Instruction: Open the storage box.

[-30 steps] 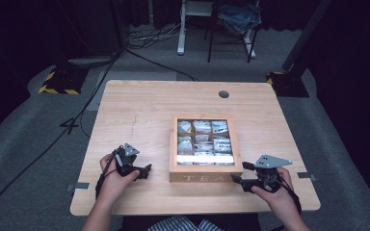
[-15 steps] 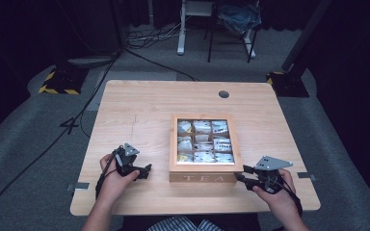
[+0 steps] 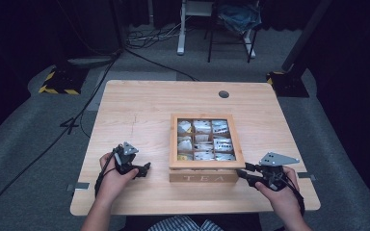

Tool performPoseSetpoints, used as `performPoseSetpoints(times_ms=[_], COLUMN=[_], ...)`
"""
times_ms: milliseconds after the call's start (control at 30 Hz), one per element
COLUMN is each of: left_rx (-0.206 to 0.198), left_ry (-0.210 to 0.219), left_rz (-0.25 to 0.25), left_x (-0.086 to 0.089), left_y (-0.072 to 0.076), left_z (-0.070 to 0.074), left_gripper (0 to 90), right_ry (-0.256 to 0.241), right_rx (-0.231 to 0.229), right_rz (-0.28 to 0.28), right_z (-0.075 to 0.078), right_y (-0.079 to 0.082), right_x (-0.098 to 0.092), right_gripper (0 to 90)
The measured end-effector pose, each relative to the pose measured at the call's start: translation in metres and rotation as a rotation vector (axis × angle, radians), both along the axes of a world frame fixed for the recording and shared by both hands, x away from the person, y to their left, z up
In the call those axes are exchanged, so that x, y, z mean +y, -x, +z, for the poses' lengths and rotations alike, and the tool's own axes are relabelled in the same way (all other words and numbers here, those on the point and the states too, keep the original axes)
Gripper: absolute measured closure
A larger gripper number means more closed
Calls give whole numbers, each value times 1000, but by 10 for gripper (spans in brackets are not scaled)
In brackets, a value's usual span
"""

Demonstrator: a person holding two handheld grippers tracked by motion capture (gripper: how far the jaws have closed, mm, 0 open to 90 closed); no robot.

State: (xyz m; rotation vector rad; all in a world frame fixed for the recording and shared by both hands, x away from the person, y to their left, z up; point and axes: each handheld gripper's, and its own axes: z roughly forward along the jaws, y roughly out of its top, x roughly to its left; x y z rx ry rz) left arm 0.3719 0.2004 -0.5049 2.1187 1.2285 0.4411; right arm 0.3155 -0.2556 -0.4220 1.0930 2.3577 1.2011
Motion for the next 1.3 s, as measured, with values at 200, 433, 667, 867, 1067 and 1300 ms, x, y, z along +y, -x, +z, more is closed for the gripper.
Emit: performPoseSetpoints(times_ms=[200, 433, 667, 867, 1067, 1300], left_rx=[0, 2, 3, -1, 2, 2], left_ry=[0, -1, -4, -6, -5, -3], left_rz=[8, 6, 4, 3, 4, 6], left_x=[0, -1, -2, -2, -2, -3], left_y=[-3, -7, -11, -11, -11, -10], left_z=[0, 0, 0, 0, 0, 0], left_gripper=[52, 47, 44, 44, 44, 46], right_ry=[-23, -75, -104, -142, -170, -181], right_rx=[-6, -35, -38, -47, -78, -95], right_rz=[-17, -58, -84, -99, -123, -127], right_z=[5, 16, 24, 34, 45, 50], right_y=[-1, -3, -7, -12, -17, -23], right_x=[0, 2, 4, 2, 4, 9], right_gripper=[617, 660, 681, 686, 684, 700])
